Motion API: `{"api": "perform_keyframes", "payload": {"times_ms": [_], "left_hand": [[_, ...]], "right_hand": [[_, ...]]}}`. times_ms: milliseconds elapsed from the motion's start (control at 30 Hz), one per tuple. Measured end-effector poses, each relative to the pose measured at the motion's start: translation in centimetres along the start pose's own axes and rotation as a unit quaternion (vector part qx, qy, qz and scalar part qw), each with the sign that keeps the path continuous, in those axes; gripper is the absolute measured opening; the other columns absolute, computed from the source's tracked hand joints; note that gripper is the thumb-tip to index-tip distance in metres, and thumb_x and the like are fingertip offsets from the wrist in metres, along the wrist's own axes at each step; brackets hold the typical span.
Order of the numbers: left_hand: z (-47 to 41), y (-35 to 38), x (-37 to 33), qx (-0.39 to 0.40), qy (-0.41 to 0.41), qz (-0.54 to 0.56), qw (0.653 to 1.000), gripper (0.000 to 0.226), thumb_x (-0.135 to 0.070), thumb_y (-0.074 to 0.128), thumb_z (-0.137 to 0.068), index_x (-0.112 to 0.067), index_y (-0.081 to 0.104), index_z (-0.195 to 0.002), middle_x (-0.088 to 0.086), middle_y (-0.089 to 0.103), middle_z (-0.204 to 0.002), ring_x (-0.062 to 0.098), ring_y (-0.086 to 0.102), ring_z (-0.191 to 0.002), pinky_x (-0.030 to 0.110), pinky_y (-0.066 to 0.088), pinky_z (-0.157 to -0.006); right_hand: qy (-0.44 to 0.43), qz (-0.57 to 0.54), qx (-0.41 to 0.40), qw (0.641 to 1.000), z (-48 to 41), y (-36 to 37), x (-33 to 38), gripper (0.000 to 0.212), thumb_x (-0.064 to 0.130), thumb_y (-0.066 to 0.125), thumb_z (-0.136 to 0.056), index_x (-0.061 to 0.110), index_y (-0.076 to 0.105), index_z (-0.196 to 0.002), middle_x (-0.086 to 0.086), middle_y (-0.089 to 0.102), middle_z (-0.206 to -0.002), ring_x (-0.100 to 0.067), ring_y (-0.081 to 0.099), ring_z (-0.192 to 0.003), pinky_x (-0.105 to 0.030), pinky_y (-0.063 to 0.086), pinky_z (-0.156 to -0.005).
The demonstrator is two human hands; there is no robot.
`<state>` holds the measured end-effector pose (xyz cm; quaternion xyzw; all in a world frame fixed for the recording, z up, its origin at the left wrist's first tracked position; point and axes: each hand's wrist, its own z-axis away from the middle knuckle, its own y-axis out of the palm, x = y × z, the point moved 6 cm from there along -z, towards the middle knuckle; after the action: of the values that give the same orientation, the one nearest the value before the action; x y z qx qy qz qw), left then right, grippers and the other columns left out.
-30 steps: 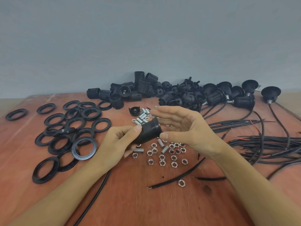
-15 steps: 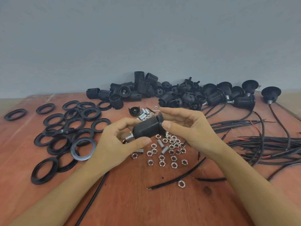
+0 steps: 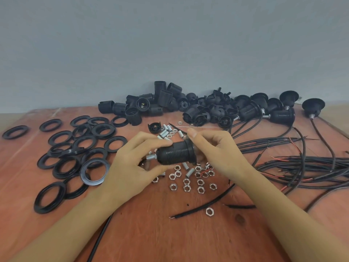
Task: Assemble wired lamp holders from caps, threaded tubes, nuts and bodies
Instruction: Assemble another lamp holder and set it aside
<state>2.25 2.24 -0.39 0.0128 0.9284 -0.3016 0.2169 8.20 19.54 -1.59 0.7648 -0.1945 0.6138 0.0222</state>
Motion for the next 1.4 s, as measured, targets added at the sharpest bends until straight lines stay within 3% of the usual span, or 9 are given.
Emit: {"api": "perform_keyframes", "payload": {"times_ms": [133, 200, 433, 667, 867, 967, 1100, 1267, 1400], "left_hand": [[0.1, 0.1, -0.2, -0.001, 0.015, -0.005, 1.000, 0.041, -0.026, 0.082, -0.075, -0.008, 0.069, -0.110, -0.007, 0.057, -0.103, -0.013, 0.051, -0.088, 0.000, 0.035, -0.076], [0.1, 0.1, -0.1, -0.002, 0.010, -0.002, 1.000, 0.042, -0.021, 0.083, -0.072, -0.009, 0.069, -0.110, -0.007, 0.058, -0.103, -0.012, 0.052, -0.085, 0.001, 0.036, -0.074], [-0.1, -0.3, 0.2, -0.024, -0.028, 0.041, 0.998, 0.047, -0.030, 0.083, -0.070, -0.019, 0.066, -0.113, -0.023, 0.056, -0.100, -0.012, 0.051, -0.072, 0.004, 0.036, -0.062], [0.2, 0.1, -0.1, -0.011, 0.001, 0.020, 1.000, 0.044, -0.022, 0.085, -0.072, -0.009, 0.069, -0.111, -0.006, 0.060, -0.103, -0.012, 0.052, -0.082, 0.003, 0.037, -0.074], [0.2, 0.1, -0.3, -0.010, 0.036, 0.000, 0.999, 0.045, -0.024, 0.085, -0.072, -0.010, 0.068, -0.110, 0.002, 0.061, -0.101, 0.001, 0.057, -0.094, 0.006, 0.039, -0.080], [0.1, 0.0, -0.1, -0.010, 0.040, -0.001, 0.999, 0.042, -0.027, 0.082, -0.075, -0.012, 0.068, -0.111, 0.003, 0.062, -0.102, 0.008, 0.060, -0.095, 0.014, 0.045, -0.082], [0.1, 0.1, 0.3, 0.014, 0.030, -0.011, 0.999, 0.041, -0.032, 0.079, -0.077, -0.012, 0.069, -0.112, 0.001, 0.064, -0.104, 0.010, 0.063, -0.095, 0.021, 0.048, -0.084], [0.1, -0.2, 1.5, -0.013, -0.045, 0.041, 0.998, 0.047, -0.038, 0.082, -0.074, -0.028, 0.065, -0.116, -0.022, 0.058, -0.094, -0.001, 0.047, -0.059, 0.007, 0.035, -0.059], [0.2, -0.4, 1.7, -0.033, -0.059, 0.050, 0.996, 0.046, -0.046, 0.078, -0.074, -0.039, 0.062, -0.117, -0.027, 0.057, -0.086, 0.003, 0.042, -0.053, 0.009, 0.034, -0.056]], "right_hand": [[-0.029, 0.074, -0.047, 0.996, 0.2, 0.5, -0.2, 0.081, 0.069, 0.041, -0.091, -0.008, 0.058, -0.076, -0.031, 0.055, -0.061, -0.039, 0.055, -0.051, -0.040, 0.047, -0.049], [-0.040, 0.085, -0.063, 0.994, 0.3, 0.6, 0.0, 0.079, 0.068, 0.038, -0.092, -0.008, 0.057, -0.078, -0.030, 0.056, -0.063, -0.038, 0.058, -0.054, -0.044, 0.050, -0.053], [-0.025, 0.003, -0.049, 0.998, 0.6, 0.9, 0.4, 0.061, 0.061, 0.046, -0.085, 0.006, 0.068, -0.074, 0.001, 0.056, -0.044, -0.003, 0.050, -0.036, -0.009, 0.037, -0.042], [0.022, 0.119, -0.092, 0.988, 0.9, 0.2, -0.3, 0.095, 0.079, 0.034, -0.083, -0.007, 0.057, -0.052, -0.014, 0.054, -0.041, -0.027, 0.053, -0.042, -0.031, 0.051, -0.056], [-0.048, 0.160, -0.127, 0.978, 1.0, 0.7, 0.2, 0.061, 0.051, 0.034, -0.101, 0.005, 0.058, -0.070, -0.010, 0.060, -0.057, -0.021, 0.058, -0.054, -0.038, 0.048, -0.061], [-0.093, 0.158, -0.154, 0.971, 1.3, 0.9, 0.8, 0.041, 0.038, 0.039, -0.103, 0.015, 0.067, -0.084, 0.000, 0.060, -0.066, -0.012, 0.056, -0.061, -0.019, 0.043, -0.057], [-0.061, 0.165, -0.104, 0.979, 1.0, 1.0, 0.6, 0.058, 0.053, 0.037, -0.099, 0.005, 0.067, -0.087, -0.008, 0.061, -0.070, -0.022, 0.057, -0.056, -0.032, 0.047, -0.053], [0.024, -0.034, 0.044, 0.998, 0.6, 1.0, 0.2, 0.051, 0.057, 0.043, -0.094, 0.016, 0.072, -0.102, 0.006, 0.075, -0.089, -0.028, 0.073, -0.060, -0.033, 0.054, -0.040], [0.003, -0.013, 0.010, 1.000, 0.6, 1.2, 0.3, 0.034, 0.045, 0.046, -0.100, 0.027, 0.073, -0.088, 0.008, 0.069, -0.063, -0.028, 0.072, -0.059, -0.031, 0.053, -0.040]]}}
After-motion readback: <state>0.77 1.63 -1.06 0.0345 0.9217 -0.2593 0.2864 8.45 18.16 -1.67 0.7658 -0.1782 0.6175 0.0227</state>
